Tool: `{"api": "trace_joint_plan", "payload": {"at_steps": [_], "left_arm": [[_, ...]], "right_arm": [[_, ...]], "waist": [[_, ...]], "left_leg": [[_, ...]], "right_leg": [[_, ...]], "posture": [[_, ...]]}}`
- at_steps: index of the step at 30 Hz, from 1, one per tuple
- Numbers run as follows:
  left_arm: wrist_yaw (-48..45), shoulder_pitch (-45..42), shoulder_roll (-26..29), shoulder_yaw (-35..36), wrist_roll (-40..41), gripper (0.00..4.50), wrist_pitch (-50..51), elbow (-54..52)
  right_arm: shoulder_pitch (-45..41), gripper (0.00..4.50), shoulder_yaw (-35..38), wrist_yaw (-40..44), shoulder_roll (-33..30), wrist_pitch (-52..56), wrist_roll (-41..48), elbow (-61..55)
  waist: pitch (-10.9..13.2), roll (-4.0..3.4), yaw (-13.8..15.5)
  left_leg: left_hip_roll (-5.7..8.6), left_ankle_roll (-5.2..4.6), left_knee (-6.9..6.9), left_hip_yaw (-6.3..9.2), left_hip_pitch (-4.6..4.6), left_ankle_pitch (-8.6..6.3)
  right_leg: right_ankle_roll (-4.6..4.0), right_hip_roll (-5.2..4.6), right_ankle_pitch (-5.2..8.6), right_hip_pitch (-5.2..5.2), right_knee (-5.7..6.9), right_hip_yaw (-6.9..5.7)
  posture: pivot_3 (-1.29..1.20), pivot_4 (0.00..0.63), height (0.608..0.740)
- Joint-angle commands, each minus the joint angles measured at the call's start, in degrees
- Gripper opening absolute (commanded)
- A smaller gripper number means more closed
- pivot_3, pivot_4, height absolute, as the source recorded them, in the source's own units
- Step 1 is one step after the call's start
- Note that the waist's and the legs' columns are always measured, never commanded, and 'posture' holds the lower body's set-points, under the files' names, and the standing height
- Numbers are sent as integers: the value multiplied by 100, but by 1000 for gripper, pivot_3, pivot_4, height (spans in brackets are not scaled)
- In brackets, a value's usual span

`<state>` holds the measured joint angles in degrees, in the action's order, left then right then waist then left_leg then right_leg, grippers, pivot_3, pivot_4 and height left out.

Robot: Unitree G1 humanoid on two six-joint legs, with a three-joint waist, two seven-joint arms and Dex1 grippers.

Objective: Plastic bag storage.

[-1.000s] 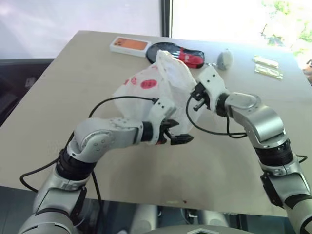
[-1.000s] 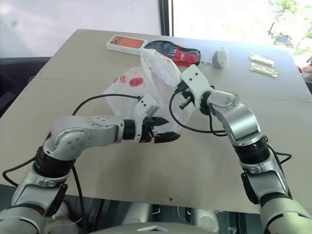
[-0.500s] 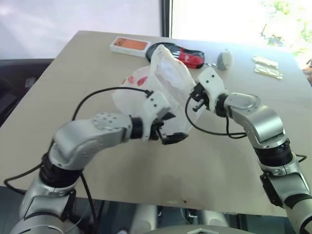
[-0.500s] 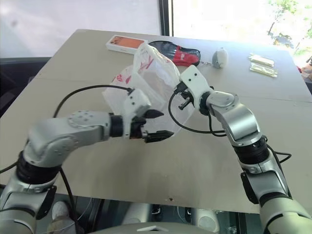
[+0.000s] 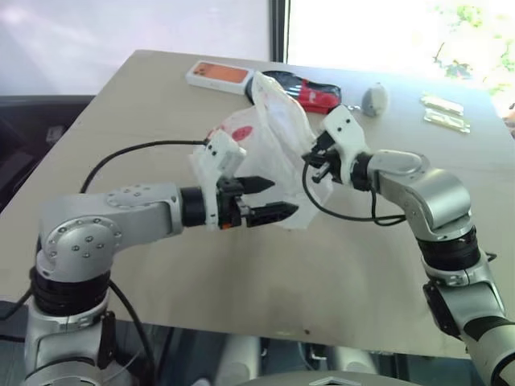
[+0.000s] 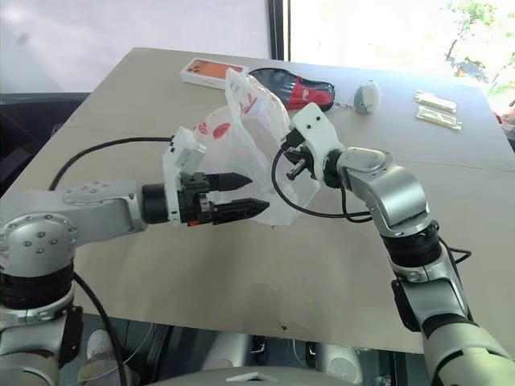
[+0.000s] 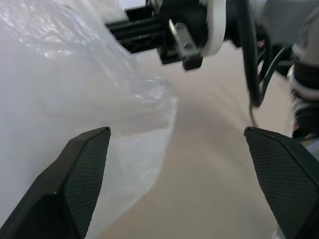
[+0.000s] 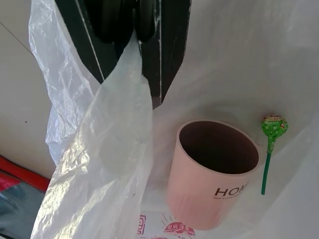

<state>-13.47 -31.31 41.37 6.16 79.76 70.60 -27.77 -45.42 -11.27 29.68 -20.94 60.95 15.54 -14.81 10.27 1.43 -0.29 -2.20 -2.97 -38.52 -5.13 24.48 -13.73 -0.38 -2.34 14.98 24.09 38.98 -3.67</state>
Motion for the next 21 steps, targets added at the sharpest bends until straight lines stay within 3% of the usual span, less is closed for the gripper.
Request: {"api": "trace_joint_plan", "payload": {"at_steps": [1,4,12,21], "left_arm": [[494,-125,-54,60,1132,4434,-116,316],[921,-156,-100,-68,1517,4434,-220,570],[1622,-413,-628,-688,922,4434,-348,683],[651,-826,-345,-2259,-2309,4434,-771,432]], "right_arm": [[-160,0,87,-28,-29,-2,25,-139],[-168,0,80,-47,-42,10,35,-147],[-229,0,85,-90,-19,105,83,-208],[-240,0,136,-119,54,166,154,-158]], "waist": [[0,0,-13],[0,0,-25],[0,0,13],[0,0,10]], "left_leg": [[0,0,0,0,0,0],[0,0,0,0,0,0],[4,0,-2,3,0,0],[4,0,-1,-1,0,0]], "right_leg": [[0,-1,0,0,0,0],[0,-1,0,0,0,1],[0,-1,0,-4,0,-4],[-1,4,0,-3,-2,-3]], "posture": [[0,150,740],[0,150,740],[0,150,740],[0,150,740]]}}
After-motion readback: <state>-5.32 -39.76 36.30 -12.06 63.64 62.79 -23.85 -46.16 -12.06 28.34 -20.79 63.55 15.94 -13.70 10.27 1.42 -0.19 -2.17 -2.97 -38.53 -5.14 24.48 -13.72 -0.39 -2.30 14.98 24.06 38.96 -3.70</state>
